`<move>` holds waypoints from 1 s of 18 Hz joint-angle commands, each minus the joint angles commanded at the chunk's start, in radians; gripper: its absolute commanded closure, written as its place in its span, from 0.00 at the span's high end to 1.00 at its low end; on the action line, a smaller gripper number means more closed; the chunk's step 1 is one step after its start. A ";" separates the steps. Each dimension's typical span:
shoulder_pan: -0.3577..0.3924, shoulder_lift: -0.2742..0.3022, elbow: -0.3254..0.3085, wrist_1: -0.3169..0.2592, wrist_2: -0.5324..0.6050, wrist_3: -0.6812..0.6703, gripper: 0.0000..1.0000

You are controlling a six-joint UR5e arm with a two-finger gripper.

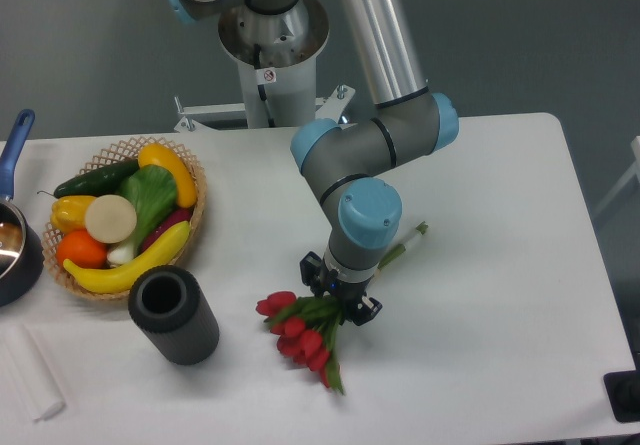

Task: Pick up the flowers from the table
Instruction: 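Close the gripper on the tulip stems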

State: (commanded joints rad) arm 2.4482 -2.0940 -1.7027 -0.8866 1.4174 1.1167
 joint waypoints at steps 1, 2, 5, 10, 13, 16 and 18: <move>0.000 0.003 0.000 0.002 -0.002 0.000 0.47; 0.003 0.005 0.003 0.002 -0.002 0.000 0.44; 0.009 0.008 0.015 0.000 -0.003 0.002 0.43; 0.009 0.012 0.023 0.000 -0.005 0.002 0.40; 0.012 0.035 0.032 0.000 -0.006 0.003 0.40; 0.018 0.045 0.040 0.000 -0.008 0.008 0.40; 0.028 0.072 0.046 0.000 -0.020 0.003 0.40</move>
State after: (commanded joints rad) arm 2.4758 -2.0220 -1.6567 -0.8866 1.3975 1.1198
